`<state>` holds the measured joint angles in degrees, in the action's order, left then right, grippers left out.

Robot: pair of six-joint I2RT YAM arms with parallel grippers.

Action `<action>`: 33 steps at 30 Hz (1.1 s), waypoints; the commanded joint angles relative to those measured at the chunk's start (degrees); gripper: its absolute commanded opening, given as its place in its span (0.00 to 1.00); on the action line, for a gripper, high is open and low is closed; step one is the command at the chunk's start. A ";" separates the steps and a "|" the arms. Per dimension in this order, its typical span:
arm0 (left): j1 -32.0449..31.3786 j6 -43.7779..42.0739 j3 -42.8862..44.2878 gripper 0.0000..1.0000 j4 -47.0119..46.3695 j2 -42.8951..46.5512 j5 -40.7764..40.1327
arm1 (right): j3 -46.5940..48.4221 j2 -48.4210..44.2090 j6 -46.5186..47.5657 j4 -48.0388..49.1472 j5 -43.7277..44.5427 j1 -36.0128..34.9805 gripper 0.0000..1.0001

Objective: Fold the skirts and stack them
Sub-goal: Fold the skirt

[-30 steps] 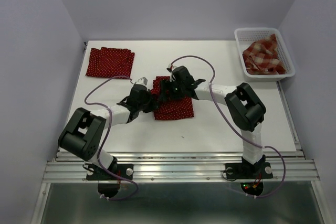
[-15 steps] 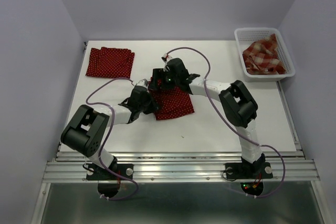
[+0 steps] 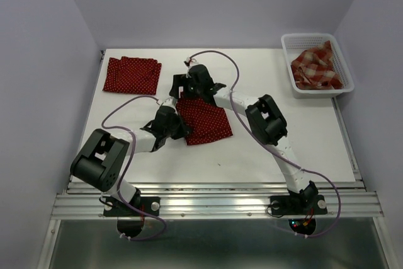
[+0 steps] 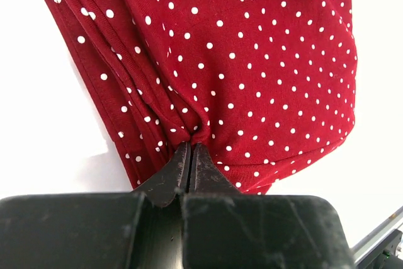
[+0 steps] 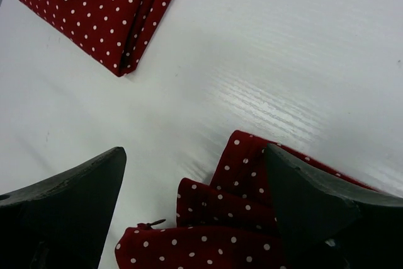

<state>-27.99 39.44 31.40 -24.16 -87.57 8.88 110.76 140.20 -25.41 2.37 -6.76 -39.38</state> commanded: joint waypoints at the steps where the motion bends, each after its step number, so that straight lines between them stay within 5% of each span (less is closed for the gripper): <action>1: -0.14 -1.91 -1.78 0.00 6.32 1.96 -1.50 | 3.41 -2.02 4.13 -0.52 3.95 0.87 0.96; 6: -0.14 -1.91 0.85 0.04 12.38 5.03 -5.19 | 0.60 -9.14 6.77 -2.19 5.36 1.41 1.00; 15: -0.14 0.90 4.46 0.60 27.23 20.14 -13.89 | -0.37 -13.03 20.98 -14.05 -4.10 2.55 1.00; 18: 0.04 2.57 4.37 0.70 33.22 25.69 -17.50 | -0.37 -12.06 26.90 -17.93 -7.65 2.55 1.00; 19: 0.13 2.74 4.20 0.98 34.26 28.39 -17.85 | -0.37 -11.45 29.25 -18.62 -7.91 2.55 1.00; 33: 0.30 5.56 0.86 0.99 41.21 39.93 -18.03 | 1.22 -5.47 23.93 -23.29 -7.56 3.77 1.00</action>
<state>-27.97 43.97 33.30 15.11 -48.62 -7.86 109.58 134.21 2.15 -20.75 -13.41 -36.49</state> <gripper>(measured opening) 0.985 0.995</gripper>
